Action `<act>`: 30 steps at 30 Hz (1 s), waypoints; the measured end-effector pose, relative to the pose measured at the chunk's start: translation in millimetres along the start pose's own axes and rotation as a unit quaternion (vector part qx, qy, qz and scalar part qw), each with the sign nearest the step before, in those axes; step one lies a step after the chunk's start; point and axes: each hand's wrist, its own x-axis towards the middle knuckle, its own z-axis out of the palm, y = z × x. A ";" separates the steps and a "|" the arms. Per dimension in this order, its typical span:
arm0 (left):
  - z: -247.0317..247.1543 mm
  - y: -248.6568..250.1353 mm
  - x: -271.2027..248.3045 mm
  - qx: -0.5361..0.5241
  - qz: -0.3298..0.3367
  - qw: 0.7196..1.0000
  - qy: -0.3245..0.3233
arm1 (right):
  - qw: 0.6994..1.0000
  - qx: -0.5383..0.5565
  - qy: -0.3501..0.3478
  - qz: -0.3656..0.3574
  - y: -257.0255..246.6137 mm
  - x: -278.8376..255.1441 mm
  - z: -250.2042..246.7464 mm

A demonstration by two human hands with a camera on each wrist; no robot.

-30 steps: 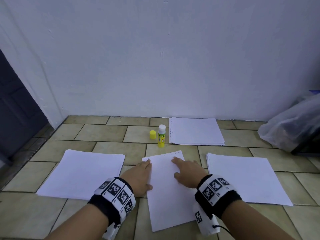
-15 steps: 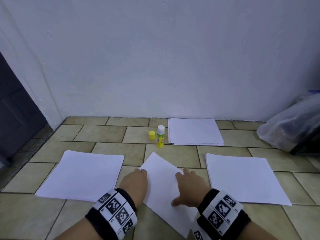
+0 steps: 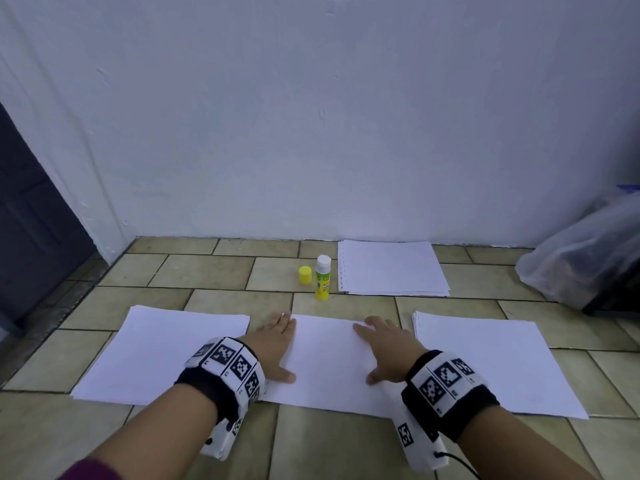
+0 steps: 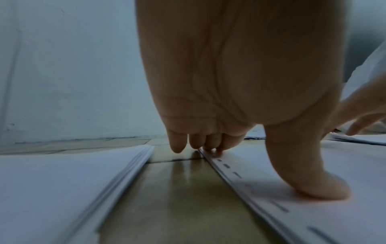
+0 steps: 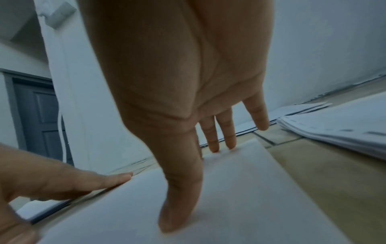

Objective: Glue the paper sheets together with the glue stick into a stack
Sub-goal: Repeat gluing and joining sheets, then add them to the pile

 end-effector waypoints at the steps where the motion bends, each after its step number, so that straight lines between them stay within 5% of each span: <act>1: 1.0 0.0 0.9 -0.005 -0.001 1.000 0.001 | 1.000 0.006 -0.004 0.013 3.4 2.0 -0.6; 10: 5.9 -1.1 8.8 -0.054 -0.021 0.998 0.009 | 0.992 0.090 -0.006 0.093 25.6 5.4 -4.0; 19: 3.5 -1.2 8.9 -0.050 -0.022 0.998 0.009 | 0.981 0.174 0.026 0.081 27.4 0.6 -15.3; 25: 8.1 -4.8 11.2 -0.057 -0.015 0.998 0.012 | 0.898 0.385 0.207 0.048 21.4 -17.6 -7.8; 30: 11.3 -8.0 11.7 -0.063 -0.009 0.998 0.023 | 0.933 0.341 0.106 0.036 16.5 -28.4 7.8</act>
